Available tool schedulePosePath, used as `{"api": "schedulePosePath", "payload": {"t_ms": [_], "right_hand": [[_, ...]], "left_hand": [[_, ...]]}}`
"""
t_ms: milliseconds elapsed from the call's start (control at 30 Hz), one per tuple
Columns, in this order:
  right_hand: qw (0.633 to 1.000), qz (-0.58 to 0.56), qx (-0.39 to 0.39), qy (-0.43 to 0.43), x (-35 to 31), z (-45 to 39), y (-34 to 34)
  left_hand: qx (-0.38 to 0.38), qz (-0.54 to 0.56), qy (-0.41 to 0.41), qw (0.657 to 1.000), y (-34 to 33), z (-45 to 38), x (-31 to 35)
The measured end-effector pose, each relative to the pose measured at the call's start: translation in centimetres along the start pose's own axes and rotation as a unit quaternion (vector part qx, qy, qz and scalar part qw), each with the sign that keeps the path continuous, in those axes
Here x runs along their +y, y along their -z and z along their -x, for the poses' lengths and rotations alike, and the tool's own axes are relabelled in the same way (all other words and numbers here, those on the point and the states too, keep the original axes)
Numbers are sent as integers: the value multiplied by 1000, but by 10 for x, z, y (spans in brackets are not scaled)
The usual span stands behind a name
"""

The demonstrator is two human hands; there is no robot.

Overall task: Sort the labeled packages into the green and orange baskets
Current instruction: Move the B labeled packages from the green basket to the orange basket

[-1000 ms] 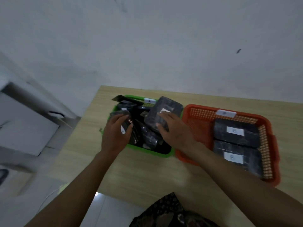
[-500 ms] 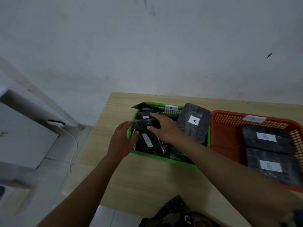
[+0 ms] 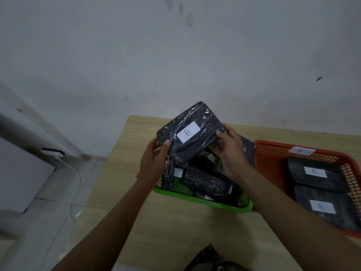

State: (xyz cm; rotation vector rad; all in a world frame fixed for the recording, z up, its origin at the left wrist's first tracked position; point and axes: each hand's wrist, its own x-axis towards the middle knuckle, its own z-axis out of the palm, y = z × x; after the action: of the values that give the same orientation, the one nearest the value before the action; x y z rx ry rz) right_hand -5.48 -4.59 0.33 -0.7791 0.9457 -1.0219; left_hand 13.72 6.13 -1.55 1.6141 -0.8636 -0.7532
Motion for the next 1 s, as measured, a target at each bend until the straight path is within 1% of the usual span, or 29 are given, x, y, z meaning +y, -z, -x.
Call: {"api": "schedulePosePath", "payload": {"t_ms": [67,133,300,400,467,533,600,667,767,867,933,1000], "right_hand": [[999,-40,-1,-8,1,4,7],[998,-54,12,-6,-1,8,15],[995,-64,65,35,-23,21,48],[986,-128,102,41,-40,32,72],[981,-139,124,50,-49,41,91],[973,-140,173,66,-60,47,115],[961,-134,227,80,-71,51,145],[954,-111,264,86,-82,54,178],[953,-36,291,80,-91,56,225],[953,65,291,56,-92,52,262],[953,128,272,42,-88,47,278],[952,184,241,27,-80,41,288]], "left_hand": [[-26,82,24,996,-11,0,14],[-40,126,46,990,-21,0,24],[-77,182,81,977,-62,5,42],[-97,220,113,964,-102,12,54],[-121,237,125,956,-135,21,64],[-156,239,133,949,-167,31,72],[-196,211,138,948,-194,43,74],[-203,156,130,958,-217,57,72],[-194,48,64,978,-242,79,61],[-172,-91,-10,981,-255,103,42],[-136,-184,-40,973,-256,119,24],[-100,-245,-71,962,-253,135,8]]}}
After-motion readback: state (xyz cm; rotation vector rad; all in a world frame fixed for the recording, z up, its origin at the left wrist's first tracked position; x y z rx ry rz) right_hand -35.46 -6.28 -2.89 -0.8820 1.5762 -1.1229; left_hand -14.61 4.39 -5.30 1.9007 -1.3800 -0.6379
